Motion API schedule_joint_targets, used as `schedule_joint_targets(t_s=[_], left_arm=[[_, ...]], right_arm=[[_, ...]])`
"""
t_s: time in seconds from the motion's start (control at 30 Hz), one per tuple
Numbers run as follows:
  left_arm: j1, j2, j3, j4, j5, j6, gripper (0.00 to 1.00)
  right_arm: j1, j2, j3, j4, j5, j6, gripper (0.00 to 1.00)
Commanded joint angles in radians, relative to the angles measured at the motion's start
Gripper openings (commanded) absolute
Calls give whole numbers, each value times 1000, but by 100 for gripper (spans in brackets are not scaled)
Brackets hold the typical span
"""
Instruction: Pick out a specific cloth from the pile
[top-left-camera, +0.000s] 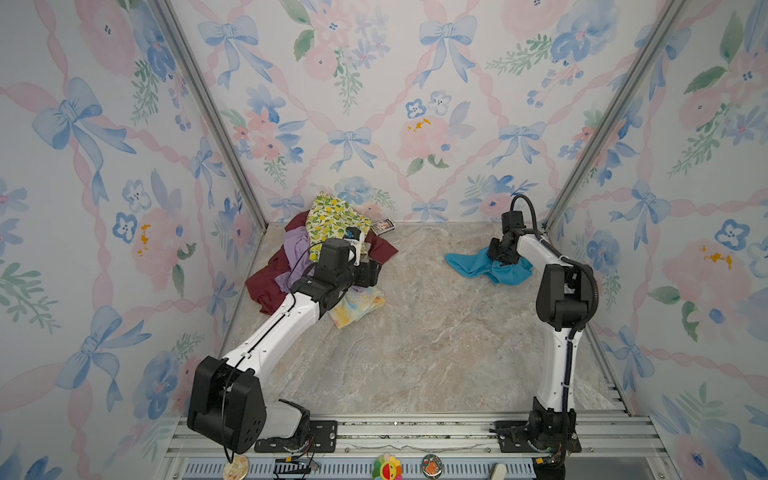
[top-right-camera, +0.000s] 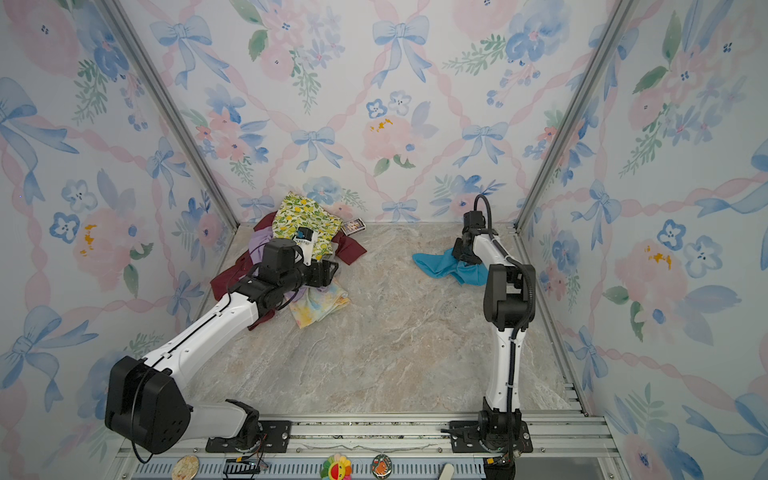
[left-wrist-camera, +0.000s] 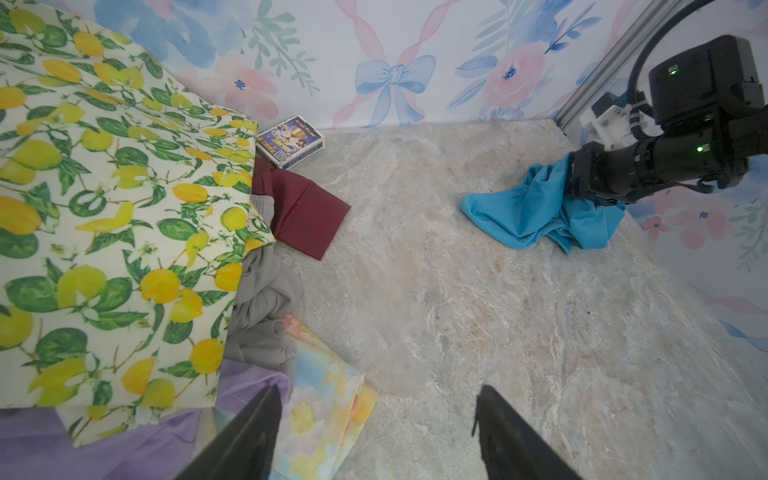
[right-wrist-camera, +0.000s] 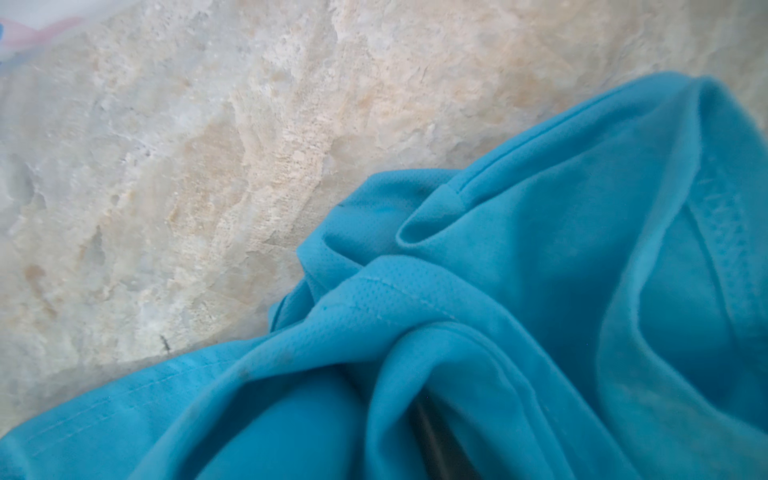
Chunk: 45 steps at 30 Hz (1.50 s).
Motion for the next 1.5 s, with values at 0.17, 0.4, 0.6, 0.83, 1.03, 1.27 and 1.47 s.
schedule_joint_targets(t_s=[0.17,0.4,0.6,0.83,1.03,1.27,1.47], left_arm=[[7,-27,-25,34,-57,-30,79],[7,-117,-66,93,-103,-50,93],[7,-204,-117,157,-146,-49,98],[8,-290,-199,260,-250,-29,98],[8,-382,-315,403,-367,-2,98],[9,-454,-502,623,-551,27,98],[95,-366,-549,678,-657,29,98]], right_arm=[[21,-146,3,-37,-5,0,63],[21,-314,-77,-4,12,-27,96],[21,-448,-117,14,36,-63,97],[45,-719,-363,175,43,-81,97],[115,-963,-625,309,113,-163,97],[171,-1245,-1002,502,186,-221,97],[179,-1412,-1260,655,258,-233,97]])
